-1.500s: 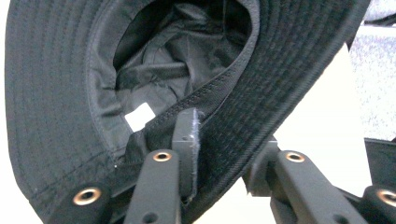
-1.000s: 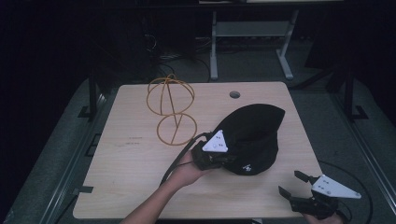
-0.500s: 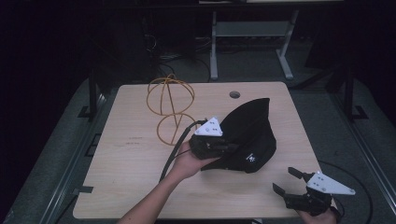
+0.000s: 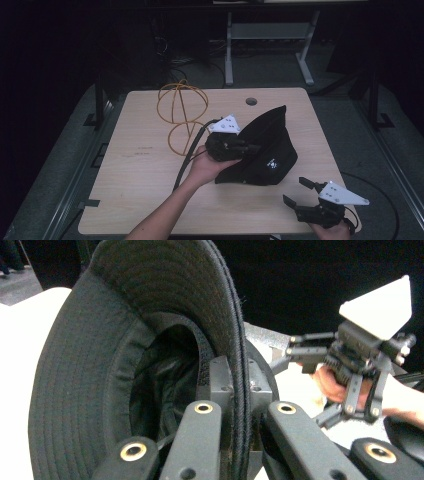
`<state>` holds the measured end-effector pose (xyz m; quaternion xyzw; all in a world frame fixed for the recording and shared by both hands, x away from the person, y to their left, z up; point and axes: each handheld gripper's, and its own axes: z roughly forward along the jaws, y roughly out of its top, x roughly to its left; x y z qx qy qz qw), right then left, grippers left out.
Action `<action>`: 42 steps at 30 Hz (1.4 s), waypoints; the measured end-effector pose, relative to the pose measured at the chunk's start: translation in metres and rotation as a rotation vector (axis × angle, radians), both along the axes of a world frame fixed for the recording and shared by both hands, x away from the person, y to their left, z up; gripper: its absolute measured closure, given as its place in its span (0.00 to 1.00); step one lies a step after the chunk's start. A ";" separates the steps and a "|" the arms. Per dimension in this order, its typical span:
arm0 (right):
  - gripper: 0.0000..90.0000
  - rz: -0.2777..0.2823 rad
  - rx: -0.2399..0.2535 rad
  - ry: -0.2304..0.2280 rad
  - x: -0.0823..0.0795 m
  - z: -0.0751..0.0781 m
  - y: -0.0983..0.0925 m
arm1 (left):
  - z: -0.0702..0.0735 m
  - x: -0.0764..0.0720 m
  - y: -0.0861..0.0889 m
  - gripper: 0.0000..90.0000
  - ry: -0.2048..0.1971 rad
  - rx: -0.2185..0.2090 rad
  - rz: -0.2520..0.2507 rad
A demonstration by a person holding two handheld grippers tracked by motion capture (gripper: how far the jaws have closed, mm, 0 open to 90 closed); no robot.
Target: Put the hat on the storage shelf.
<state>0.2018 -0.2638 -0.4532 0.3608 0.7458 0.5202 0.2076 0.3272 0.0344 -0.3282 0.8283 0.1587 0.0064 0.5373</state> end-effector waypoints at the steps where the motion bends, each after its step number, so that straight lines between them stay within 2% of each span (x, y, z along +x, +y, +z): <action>1: 0.19 0.003 -0.007 0.003 0.001 -0.001 0.002 | 0.001 0.000 -0.001 0.97 0.000 -0.003 -0.001; 5: 0.19 0.007 -0.020 0.009 0.005 -0.003 0.009 | 0.008 0.001 -0.005 0.97 0.007 -0.017 0.001; 12: 0.22 -0.003 -0.011 0.018 0.012 -0.006 0.016 | 0.015 0.001 -0.011 0.97 0.013 -0.037 -0.008; 13: 0.23 -0.007 -0.001 0.017 0.013 -0.006 0.015 | 0.016 0.001 -0.012 0.97 0.011 -0.037 -0.009; 16: 0.25 -0.014 0.072 0.016 0.016 -0.005 0.011 | 0.019 0.001 -0.014 0.97 0.011 -0.043 -0.014; 18: 0.28 -0.019 0.072 0.012 0.018 -0.006 0.010 | 0.021 0.001 -0.016 0.97 0.014 -0.049 -0.020; 22: 0.39 -0.025 0.097 0.006 0.021 -0.006 0.007 | 0.024 0.000 -0.018 0.97 0.008 -0.048 -0.021; 25: 0.54 -0.029 0.117 -0.018 0.023 -0.005 0.005 | 0.026 -0.001 -0.019 0.97 0.006 -0.049 -0.022; 28: 0.64 -0.036 0.118 -0.022 0.025 -0.005 0.004 | 0.027 -0.001 -0.018 0.97 0.004 -0.050 -0.018; 35: 0.95 -0.041 0.100 -0.061 0.026 -0.001 0.005 | 0.029 -0.001 -0.015 0.97 -0.003 -0.047 -0.016; 42: 0.99 -0.036 0.084 -0.093 0.020 0.007 0.001 | 0.029 -0.001 -0.009 0.96 -0.019 -0.021 -0.006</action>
